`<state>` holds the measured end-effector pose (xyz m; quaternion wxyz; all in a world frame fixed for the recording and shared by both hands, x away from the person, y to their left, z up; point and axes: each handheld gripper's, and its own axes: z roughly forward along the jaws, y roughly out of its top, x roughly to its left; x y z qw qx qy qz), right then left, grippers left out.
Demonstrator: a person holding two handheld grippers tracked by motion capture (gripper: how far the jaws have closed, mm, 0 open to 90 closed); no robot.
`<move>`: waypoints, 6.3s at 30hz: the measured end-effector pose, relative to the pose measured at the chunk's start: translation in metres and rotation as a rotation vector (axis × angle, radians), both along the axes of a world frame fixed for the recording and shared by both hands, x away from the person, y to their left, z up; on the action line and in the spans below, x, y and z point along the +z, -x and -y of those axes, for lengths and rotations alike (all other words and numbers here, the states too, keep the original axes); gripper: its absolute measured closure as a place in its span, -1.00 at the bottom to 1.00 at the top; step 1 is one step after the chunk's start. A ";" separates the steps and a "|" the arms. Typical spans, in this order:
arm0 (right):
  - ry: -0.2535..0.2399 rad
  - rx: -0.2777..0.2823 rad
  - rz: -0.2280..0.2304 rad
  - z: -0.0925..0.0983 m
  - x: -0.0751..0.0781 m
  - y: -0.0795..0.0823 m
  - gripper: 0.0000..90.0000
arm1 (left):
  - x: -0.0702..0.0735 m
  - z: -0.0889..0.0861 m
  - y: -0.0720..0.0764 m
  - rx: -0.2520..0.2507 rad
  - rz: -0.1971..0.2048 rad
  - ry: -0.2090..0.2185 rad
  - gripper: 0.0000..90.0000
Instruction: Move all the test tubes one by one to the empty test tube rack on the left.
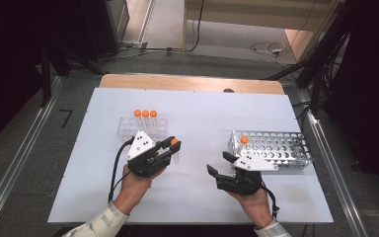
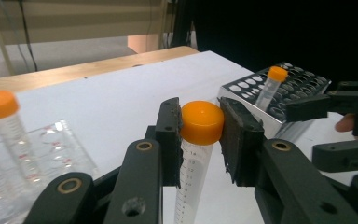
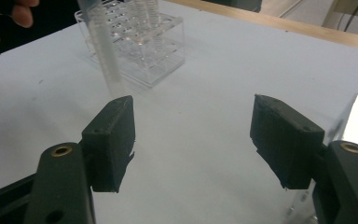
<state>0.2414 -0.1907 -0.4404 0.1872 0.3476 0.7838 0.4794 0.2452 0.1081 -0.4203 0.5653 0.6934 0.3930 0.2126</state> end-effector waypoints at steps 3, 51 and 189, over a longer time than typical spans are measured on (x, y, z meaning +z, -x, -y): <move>-0.002 -0.020 -0.001 0.010 0.000 0.001 -0.35 | 0.003 -0.010 -0.001 0.023 0.003 0.010 0.55; -0.020 -0.157 -0.003 0.061 -0.002 0.004 -0.33 | 0.031 -0.094 -0.042 0.338 0.028 0.005 0.55; 0.027 -0.263 0.001 0.056 -0.015 -0.042 -0.21 | -0.015 -0.038 -0.018 0.245 -0.027 -0.044 -0.52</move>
